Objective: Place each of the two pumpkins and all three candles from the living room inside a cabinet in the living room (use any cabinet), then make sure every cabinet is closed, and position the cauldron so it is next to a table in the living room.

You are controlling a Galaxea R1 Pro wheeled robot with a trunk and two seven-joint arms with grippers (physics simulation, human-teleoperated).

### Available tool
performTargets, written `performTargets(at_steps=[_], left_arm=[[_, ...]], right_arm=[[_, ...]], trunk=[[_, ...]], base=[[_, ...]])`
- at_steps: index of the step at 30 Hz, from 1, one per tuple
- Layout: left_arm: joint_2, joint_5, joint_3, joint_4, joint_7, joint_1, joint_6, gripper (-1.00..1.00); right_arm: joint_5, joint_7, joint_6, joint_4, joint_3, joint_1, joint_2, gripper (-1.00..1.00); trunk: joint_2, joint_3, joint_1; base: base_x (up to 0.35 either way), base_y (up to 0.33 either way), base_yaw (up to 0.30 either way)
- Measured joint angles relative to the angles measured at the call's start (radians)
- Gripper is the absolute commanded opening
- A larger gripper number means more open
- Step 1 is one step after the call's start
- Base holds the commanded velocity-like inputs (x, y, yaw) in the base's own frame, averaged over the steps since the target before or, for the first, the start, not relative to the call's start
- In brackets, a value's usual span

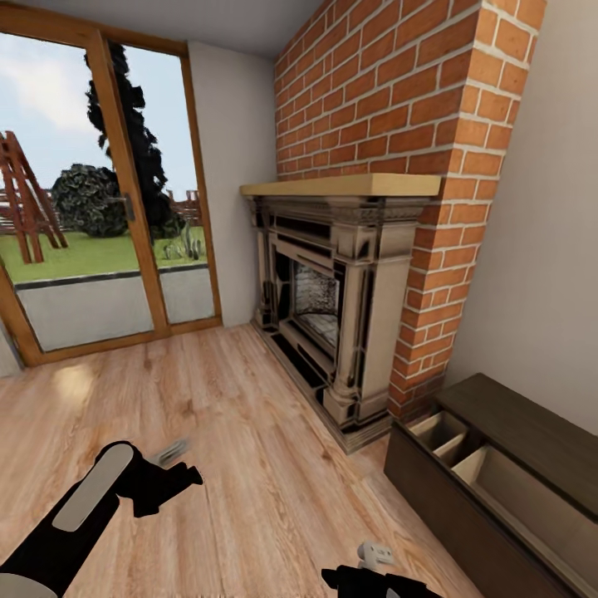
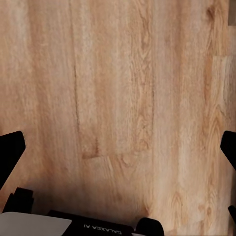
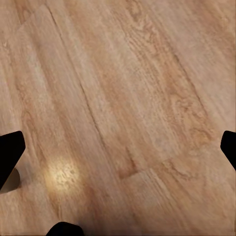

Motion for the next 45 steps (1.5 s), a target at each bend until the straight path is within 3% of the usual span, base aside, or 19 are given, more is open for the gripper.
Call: performTargets(at_steps=[13,31,45], left_arm=[[0.0,-0.001,0.0,0.0,0.0,0.0,0.0,1.0],[0.0,0.0,-0.002,-0.011,0.0,0.0,-0.001,1.0],[0.0,0.0,-0.003,-0.014,0.0,0.0,-0.001,1.0]], right_arm=[[0.0,-0.002,-0.004,0.0,0.0,0.0,0.0,1.0],[0.0,-0.005,-0.006,0.0,0.0,0.0,0.0,1.0],[0.002,-0.004,-0.006,0.0,0.0,0.0,0.0,1.0]], trunk=[[0.0,0.001,0.0],[0.0,0.012,0.0],[0.0,0.019,0.0]], base=[[-0.014,-0.015,0.119],[-0.003,0.0,0.246],[-0.124,0.016,0.253]])
